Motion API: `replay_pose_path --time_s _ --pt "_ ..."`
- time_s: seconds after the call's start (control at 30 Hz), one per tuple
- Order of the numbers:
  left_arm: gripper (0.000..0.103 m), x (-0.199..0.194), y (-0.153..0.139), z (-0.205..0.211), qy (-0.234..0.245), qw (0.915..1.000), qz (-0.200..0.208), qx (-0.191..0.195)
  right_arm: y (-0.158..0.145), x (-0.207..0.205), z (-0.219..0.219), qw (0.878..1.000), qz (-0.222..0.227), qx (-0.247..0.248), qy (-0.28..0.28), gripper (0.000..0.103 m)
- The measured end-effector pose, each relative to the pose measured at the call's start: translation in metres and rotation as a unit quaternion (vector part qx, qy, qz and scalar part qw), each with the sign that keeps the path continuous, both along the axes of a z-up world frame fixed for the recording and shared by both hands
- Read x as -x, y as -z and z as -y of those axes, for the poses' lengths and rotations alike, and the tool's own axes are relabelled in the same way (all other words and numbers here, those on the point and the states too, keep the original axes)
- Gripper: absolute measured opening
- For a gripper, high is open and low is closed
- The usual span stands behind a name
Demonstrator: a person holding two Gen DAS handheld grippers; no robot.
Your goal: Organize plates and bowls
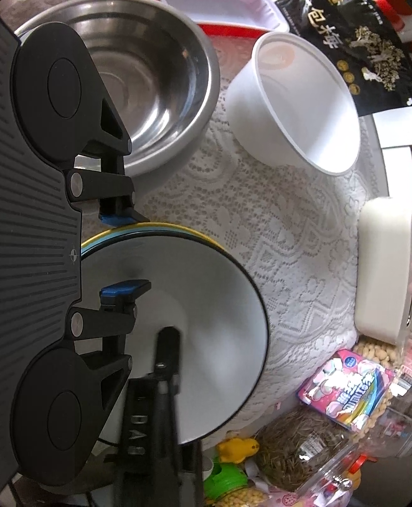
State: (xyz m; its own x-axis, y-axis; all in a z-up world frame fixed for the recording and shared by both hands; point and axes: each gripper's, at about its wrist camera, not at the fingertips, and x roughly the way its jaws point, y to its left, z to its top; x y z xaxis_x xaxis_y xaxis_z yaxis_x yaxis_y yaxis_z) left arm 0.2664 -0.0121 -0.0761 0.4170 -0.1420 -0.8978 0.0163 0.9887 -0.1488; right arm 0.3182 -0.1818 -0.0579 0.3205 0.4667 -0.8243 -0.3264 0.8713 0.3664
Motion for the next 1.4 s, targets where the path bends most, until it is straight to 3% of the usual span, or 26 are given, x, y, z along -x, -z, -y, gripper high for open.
replay_pose_path --time_s 0.4,0.53,0.67,0.8,1.27,1.4 --pt "0.037 -0.023 -0.010 0.008 -0.010 0.9995 0.031 0.001 0.010 -0.030 0.009 1.000 0.009 0.005 0.020 0.049" --pt "0.036 -0.020 -0.008 0.008 -0.004 0.9997 0.025 0.000 0.010 -0.026 0.011 1.000 0.008 0.001 0.014 0.049" --pt "0.025 -0.015 -0.006 0.000 -0.011 0.9995 0.028 0.013 0.009 -0.021 0.009 1.000 0.022 0.012 0.010 0.048" --pt "0.025 -0.012 -0.009 -0.006 -0.014 0.9992 0.030 0.025 0.004 -0.018 0.010 0.999 0.032 0.014 0.013 0.048" --pt "0.025 -0.014 -0.015 -0.001 -0.001 0.9989 0.046 0.002 0.000 -0.007 0.014 0.999 0.043 0.016 0.009 0.050" --pt "0.025 -0.012 -0.015 -0.010 0.005 0.9986 0.042 0.030 -0.004 -0.002 0.010 0.997 0.065 0.035 0.010 0.050"
